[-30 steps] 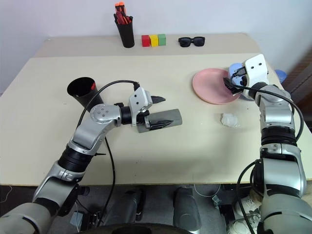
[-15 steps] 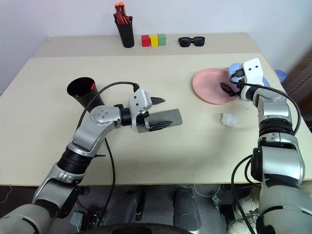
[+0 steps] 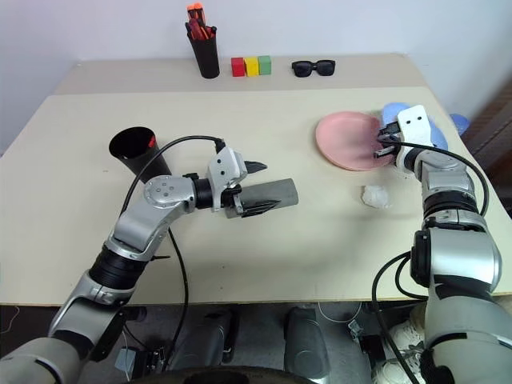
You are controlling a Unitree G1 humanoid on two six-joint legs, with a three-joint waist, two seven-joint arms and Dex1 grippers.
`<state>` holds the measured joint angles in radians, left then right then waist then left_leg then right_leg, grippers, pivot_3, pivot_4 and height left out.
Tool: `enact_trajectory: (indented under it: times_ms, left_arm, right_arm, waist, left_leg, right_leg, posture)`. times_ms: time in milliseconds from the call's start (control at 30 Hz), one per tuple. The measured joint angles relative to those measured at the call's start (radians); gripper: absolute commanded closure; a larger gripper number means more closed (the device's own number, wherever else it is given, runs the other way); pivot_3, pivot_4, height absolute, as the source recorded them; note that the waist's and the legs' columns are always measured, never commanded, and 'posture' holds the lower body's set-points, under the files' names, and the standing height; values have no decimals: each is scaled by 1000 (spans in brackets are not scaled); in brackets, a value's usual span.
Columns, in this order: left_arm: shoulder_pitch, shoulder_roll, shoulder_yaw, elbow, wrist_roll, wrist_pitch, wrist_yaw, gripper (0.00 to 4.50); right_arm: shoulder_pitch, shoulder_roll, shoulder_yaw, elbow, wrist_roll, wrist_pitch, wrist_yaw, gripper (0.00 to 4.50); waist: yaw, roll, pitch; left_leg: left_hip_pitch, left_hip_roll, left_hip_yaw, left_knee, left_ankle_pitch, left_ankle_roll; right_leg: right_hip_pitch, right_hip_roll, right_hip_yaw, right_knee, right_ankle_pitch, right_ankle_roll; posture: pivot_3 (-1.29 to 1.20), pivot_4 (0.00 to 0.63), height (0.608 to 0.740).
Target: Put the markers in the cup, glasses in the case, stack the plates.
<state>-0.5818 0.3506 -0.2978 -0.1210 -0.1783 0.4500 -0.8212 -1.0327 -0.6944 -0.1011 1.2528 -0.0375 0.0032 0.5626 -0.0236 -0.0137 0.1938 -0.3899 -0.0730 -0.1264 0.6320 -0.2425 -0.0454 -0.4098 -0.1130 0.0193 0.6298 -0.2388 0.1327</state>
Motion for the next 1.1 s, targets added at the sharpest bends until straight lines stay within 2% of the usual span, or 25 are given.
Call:
enact_trajectory:
  times_ms: [300,467,600,800,900,1033,1100]
  left_arm:
    - [2,0,0,0,0,1,9,0]
    - [3,-4,-1,1,0,-1,9,0]
    - [2,-13,-2,3,0,-4,8,0]
    - [2,-13,-2,6,0,-6,6,0]
    - [2,-14,-2,7,0,-6,6,0]
    - [2,-13,-2,6,0,-6,6,0]
    - [5,-10,-2,6,0,-6,7,0]
  right_arm:
    - [-1,-1,16,-11,-26,-71,4,4387]
    - [1,28,25,-164,-6,-96,116,4387]
    - [89,63,67,-352,7,-67,213,4387]
    - [183,81,126,-435,4,-5,279,4387]
    - [186,78,134,-443,1,11,297,3443]
    - [188,75,139,-443,-7,11,296,1593]
    - [189,75,136,-446,-6,14,281,1593]
  waist:
    - [-1,0,0]
    - [-18,1,0]
    - [-19,1,0]
    - [-16,1,0]
    - [-18,1,0]
    - [-19,1,0]
    - [-19,1,0]
  left_leg:
    - [0,0,0,0,0,0]
    - [0,0,0,0,0,0]
    - [0,0,-1,0,0,0]
    - [0,-1,0,1,0,0]
    - [0,0,0,0,0,0]
    - [0,0,0,0,0,0]
    - [0,0,0,0,0,0]
  right_leg:
    - [0,0,0,0,0,0]
    - [0,0,0,0,0,0]
    - [0,0,0,0,0,0]
    - [0,0,0,1,0,0]
    - [0,0,0,1,0,0]
    - [-1,0,0,1,0,0]
    - [-1,0,0,1,0,0]
  posture:
    - [0,150,740]
    - [0,150,740]
    - [0,150,740]
    - [0,150,740]
    - [0,150,740]
    - [0,150,740]
    - [0,150,740]
